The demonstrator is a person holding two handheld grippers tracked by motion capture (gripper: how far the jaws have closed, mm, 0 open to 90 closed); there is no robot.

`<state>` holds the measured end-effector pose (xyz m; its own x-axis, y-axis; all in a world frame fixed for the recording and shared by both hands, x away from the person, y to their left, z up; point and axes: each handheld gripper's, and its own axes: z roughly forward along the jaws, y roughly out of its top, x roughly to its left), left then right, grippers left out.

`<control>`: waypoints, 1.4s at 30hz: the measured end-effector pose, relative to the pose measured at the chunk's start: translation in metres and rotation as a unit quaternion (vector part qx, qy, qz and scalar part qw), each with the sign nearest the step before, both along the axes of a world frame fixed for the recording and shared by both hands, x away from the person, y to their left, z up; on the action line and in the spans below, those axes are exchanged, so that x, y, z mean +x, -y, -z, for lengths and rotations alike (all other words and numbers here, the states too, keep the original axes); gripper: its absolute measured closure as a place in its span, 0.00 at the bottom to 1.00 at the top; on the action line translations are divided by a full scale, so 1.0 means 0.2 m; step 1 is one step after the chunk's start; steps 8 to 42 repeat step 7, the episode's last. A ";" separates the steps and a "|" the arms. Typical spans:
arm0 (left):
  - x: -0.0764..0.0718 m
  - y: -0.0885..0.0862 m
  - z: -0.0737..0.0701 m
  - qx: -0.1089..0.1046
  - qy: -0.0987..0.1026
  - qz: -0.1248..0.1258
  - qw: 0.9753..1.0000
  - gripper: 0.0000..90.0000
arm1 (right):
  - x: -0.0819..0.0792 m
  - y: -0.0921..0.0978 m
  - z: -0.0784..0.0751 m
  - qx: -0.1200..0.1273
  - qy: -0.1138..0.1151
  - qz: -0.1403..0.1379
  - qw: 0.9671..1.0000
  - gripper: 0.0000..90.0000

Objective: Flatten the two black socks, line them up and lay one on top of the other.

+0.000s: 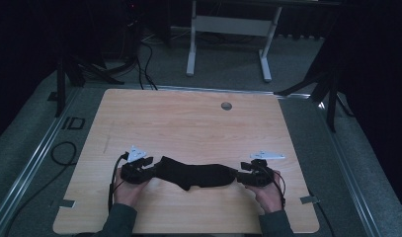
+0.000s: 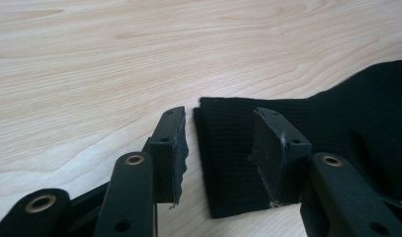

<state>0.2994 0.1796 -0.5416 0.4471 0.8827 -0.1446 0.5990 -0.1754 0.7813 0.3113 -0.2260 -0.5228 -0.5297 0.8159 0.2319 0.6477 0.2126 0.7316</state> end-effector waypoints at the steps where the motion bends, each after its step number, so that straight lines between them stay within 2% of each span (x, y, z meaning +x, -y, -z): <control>1: 0.00 -0.01 0.00 0.002 -0.003 -0.003 1.000 0.63 | 0.00 0.02 0.00 0.000 0.000 0.006 1.000 0.43; 7: 0.02 -0.04 0.00 0.011 -0.010 -0.016 1.000 0.63 | 0.04 0.09 0.06 -0.035 0.000 0.048 0.998 0.43; 42: 0.02 -0.04 0.00 0.011 -0.010 -0.016 1.000 0.63 | 0.04 0.09 0.06 -0.035 0.000 0.048 0.998 0.43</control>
